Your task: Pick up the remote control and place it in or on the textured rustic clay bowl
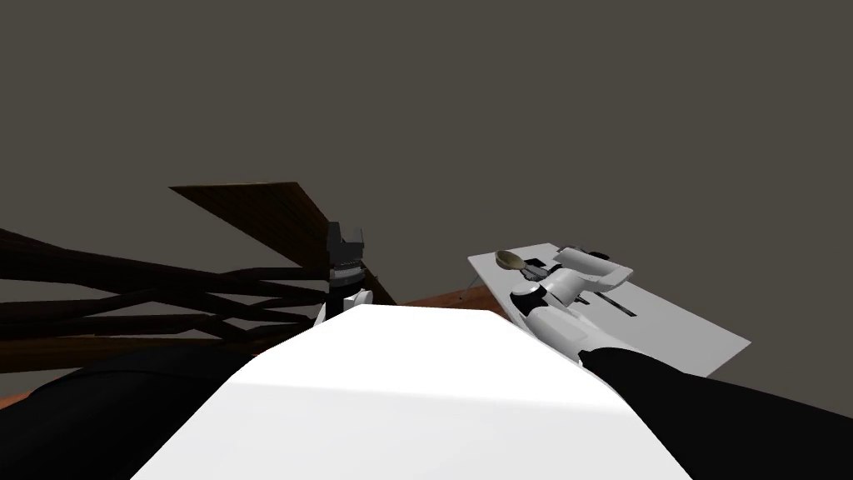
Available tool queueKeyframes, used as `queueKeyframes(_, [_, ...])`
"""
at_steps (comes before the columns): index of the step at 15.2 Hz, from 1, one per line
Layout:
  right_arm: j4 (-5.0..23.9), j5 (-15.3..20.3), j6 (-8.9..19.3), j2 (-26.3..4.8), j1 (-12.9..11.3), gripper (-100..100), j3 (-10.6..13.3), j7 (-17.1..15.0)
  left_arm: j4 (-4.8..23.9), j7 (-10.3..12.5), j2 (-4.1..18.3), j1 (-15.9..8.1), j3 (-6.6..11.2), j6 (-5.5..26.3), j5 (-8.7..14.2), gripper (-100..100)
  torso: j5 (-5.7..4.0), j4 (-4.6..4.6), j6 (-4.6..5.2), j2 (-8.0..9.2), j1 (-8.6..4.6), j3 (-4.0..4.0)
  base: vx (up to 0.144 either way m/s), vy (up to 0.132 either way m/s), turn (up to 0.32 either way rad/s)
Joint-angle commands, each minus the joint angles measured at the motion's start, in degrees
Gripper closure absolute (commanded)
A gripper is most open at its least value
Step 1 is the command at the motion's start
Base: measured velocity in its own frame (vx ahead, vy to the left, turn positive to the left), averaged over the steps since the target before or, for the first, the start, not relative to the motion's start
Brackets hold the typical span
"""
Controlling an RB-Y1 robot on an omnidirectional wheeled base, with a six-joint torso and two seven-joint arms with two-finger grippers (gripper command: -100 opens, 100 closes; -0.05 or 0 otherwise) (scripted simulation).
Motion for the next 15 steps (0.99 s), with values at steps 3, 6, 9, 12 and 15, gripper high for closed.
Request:
queueKeyframes(3, [1.3,3.6,-0.2,-1.9,-1.8,100,0.2,-1.7,0.0,0.0,0.0,0.0,0.0,0.0,0.0,0,0.01,0.0,0.01,0.01,0.02,0.01,0.026,0.015,-0.045])
queueKeyframes(6, [2.1,6.0,-0.6,-3.5,-3.5,100,0.1,-3.0,0.0,0.0,0.0,0.0,0.0,0.0,0.0,0,0.02,0.03,-0.01,0.05,0.0,0.04,0.014,0.005,-0.015])
queueKeyframes(9, [3.2,7.8,-1.6,-5.6,-5.7,100,-0.4,-4.7,0.0,0.0,0.0,0.0,0.0,0.0,0.0,0,0.06,0.09,-0.06,0.09,-0.05,0.09,0.006,-0.018,0.067])
queueKeyframes(12, [5.1,8.4,-2.3,-8.0,-8.6,100,-1.0,-6.7,0.0,0.0,0.0,0.0,0.0,0.0,0.0,0,0.06,0.13,-0.16,0.06,-0.15,0.09,0.007,-0.057,0.197])
queueKeyframes(15, [6.6,8.3,-2.2,-9.6,-10.6,100,-1.5,-8.1,0.0,0.0,0.0,0.0,0.0,0.0,0.0,0,0.03,0.15,-0.27,-0.02,-0.25,0.06,0.025,-0.073,0.201])
